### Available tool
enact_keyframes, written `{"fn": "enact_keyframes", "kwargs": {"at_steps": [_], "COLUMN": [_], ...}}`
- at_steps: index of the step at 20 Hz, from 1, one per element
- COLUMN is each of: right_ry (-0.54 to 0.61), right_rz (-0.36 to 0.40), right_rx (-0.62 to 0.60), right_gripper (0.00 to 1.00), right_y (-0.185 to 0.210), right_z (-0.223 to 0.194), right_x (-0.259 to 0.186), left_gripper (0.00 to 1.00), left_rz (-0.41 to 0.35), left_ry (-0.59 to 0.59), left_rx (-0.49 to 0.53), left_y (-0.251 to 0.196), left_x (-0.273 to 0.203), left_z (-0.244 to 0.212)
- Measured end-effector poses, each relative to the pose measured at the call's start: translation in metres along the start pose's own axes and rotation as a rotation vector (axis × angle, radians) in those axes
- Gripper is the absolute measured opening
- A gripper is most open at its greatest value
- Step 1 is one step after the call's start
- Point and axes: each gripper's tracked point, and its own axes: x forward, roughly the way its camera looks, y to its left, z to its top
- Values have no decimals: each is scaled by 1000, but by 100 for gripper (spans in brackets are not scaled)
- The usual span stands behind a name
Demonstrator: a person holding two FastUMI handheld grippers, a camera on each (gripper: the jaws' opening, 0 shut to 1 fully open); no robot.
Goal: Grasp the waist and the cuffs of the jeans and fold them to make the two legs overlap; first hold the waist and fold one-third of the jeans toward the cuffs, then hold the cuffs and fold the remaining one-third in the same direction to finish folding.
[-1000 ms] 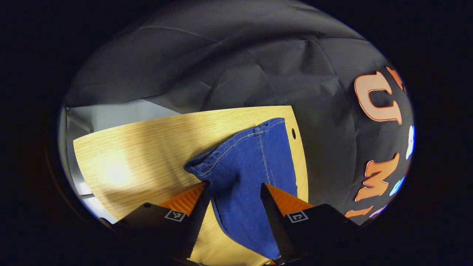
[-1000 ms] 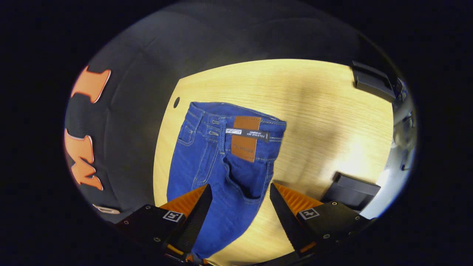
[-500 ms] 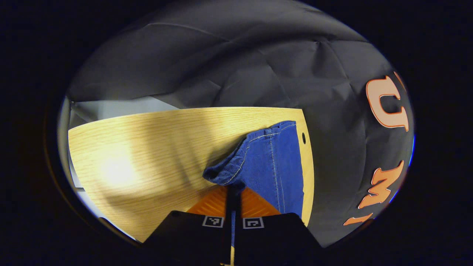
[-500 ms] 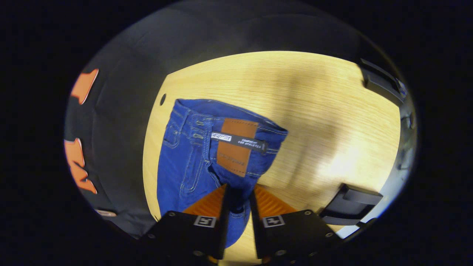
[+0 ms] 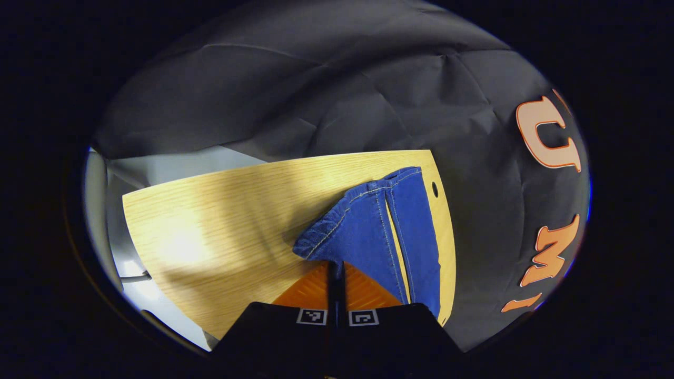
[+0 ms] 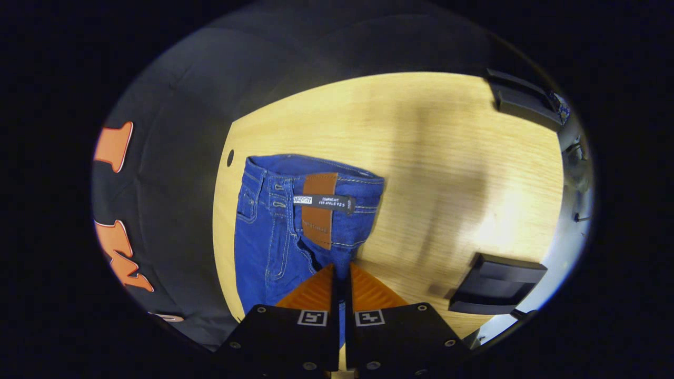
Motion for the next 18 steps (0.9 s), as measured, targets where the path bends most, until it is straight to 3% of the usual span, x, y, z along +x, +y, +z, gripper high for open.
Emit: {"fn": "enact_keyframes", "kwargs": {"at_steps": [11,15,18], "right_ry": [-19,-13,14], "right_rz": [-11,49,59], "right_rx": [-25,21,4], "right_gripper": [5,5,5], "right_y": [3,29,63], "right_z": [7,12,12], "right_x": [-16,-30,-23], "left_gripper": [0,0,0], "left_rz": [-11,-27,11], "left_ry": [5,0,20], "left_rx": [70,61,66], "left_y": [-15,-40,-61], "left_x": [-36,-43,-38], "left_z": [0,11,19]}}
